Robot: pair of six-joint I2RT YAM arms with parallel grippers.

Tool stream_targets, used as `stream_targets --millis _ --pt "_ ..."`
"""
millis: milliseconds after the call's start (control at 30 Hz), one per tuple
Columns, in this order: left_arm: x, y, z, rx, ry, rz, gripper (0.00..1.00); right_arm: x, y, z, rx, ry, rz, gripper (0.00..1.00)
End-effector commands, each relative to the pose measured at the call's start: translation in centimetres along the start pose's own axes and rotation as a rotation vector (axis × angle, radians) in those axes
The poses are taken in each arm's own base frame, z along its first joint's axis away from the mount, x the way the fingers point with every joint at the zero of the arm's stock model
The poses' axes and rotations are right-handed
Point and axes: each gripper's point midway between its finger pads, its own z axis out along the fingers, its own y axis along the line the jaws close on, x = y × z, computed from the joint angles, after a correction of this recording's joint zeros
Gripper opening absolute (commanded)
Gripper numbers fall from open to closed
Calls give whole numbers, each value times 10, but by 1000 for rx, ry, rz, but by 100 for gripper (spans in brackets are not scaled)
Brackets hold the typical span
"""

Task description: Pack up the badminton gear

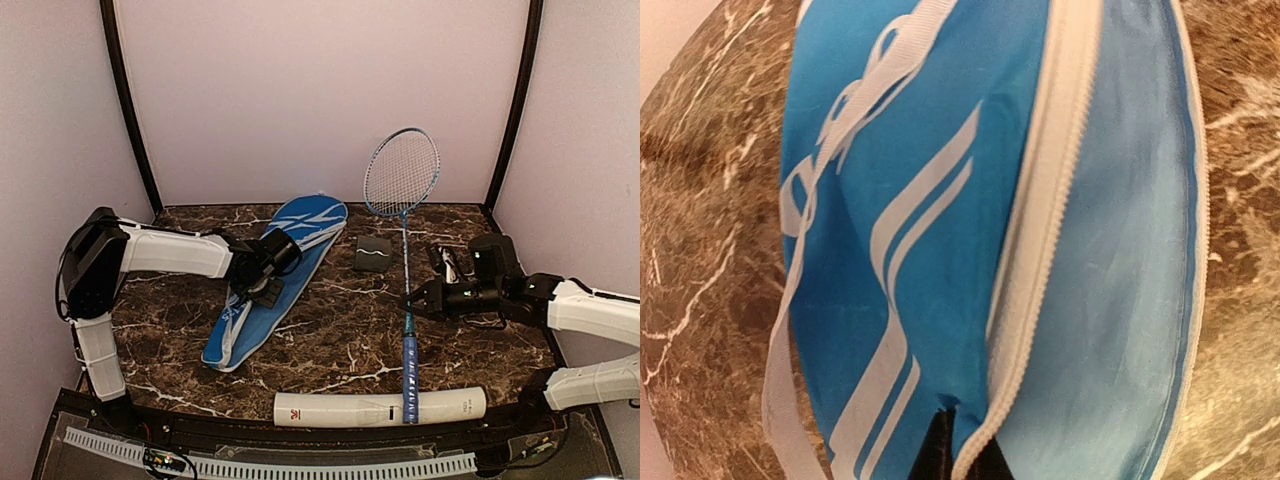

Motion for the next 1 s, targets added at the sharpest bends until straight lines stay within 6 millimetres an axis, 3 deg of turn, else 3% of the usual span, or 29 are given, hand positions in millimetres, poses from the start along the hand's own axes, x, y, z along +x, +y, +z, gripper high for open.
stream_targets --millis 0,167,267,367,600,800,967 --pt "-16 48 -18 -39 -90 -133 0 -15 34 2 -96 -26 -81 0" --pt "-1 77 -20 -43 -78 -200 0 -11 46 10 -121 19 -112 0" --pt "0 79 -22 3 -86 -238 0 -9 55 15 -145 44 -126 0" --pt "-9 70 -28 89 -117 -264 0 -4 64 18 -177 78 -130 0" --pt "-50 46 -47 276 -215 -310 0 23 76 14 -250 194 -98 0" --pt "-69 48 -51 346 -262 -350 0 49 69 1 -261 280 -32 0" --pt "-78 63 -50 350 -291 -392 0 83 68 -9 -322 413 38 0"
